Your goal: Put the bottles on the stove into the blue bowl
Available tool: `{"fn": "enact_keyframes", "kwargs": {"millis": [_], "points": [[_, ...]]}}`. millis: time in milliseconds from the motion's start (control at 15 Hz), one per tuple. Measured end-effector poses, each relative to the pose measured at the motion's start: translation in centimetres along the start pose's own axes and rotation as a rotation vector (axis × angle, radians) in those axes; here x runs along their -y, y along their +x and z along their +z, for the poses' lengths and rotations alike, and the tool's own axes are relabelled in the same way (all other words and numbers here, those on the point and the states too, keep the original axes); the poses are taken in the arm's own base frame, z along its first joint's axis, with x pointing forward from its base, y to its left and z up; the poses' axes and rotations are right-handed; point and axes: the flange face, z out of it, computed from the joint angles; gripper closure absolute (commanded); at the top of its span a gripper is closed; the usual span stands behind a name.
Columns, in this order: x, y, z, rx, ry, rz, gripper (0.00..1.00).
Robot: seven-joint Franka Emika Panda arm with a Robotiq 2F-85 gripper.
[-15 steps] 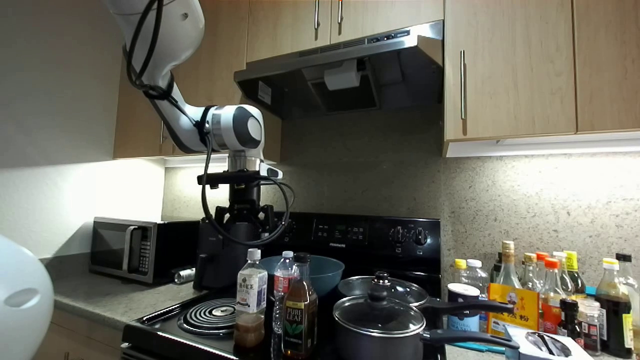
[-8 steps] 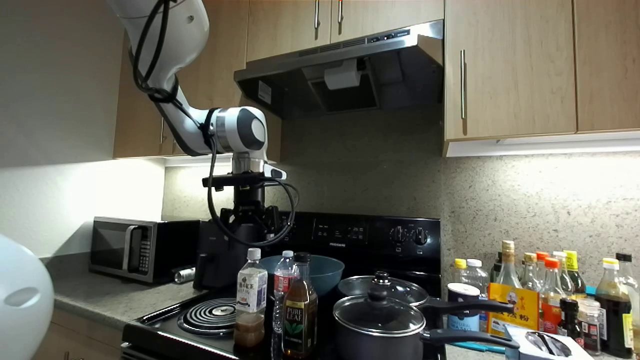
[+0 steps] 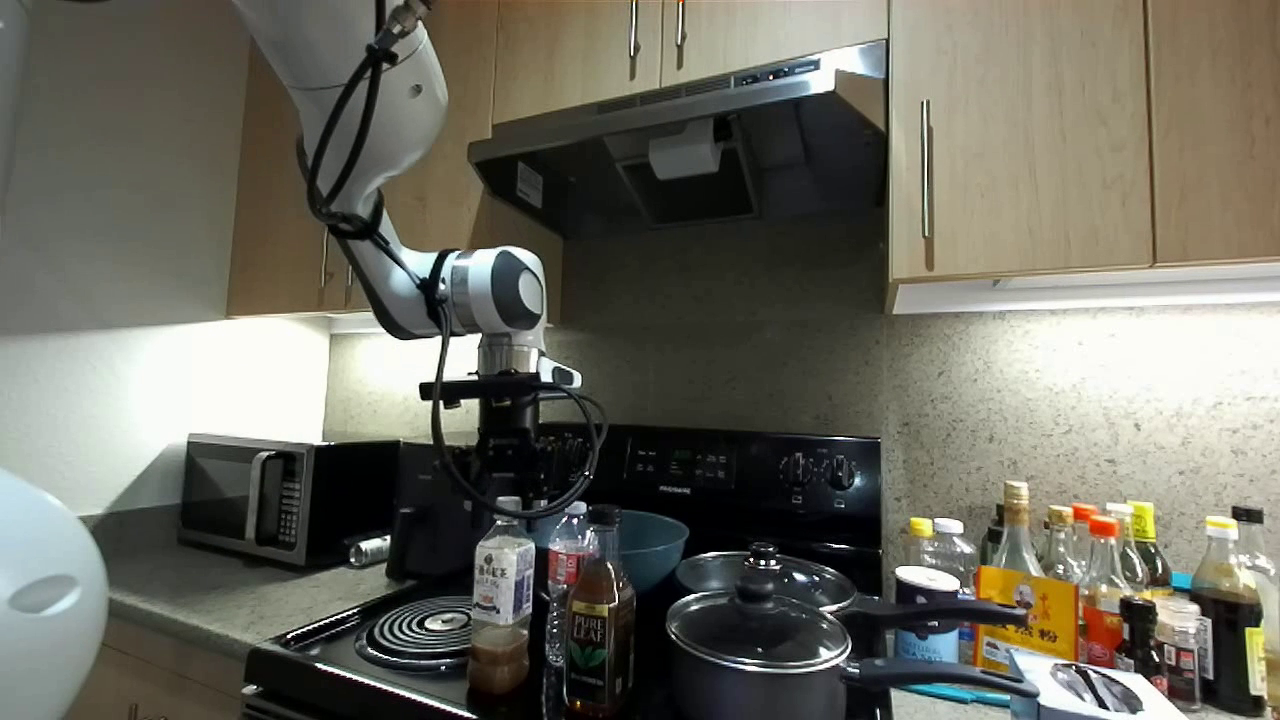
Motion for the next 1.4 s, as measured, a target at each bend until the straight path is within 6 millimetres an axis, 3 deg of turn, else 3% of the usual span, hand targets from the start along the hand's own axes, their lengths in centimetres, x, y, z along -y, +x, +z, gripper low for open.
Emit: {"fn": "enact_keyframes", "kwargs": {"millis": [267,733,1400], "points": [[-0.3,1.0,0.4,0.006,0.004,0.006,0.78],[0.0,1.3,-0.7,-0.017,0.005,0.011,0.86],[7.3,-1.8,-12.1,-0.314,-0.128,-0.045,0.86]]}}
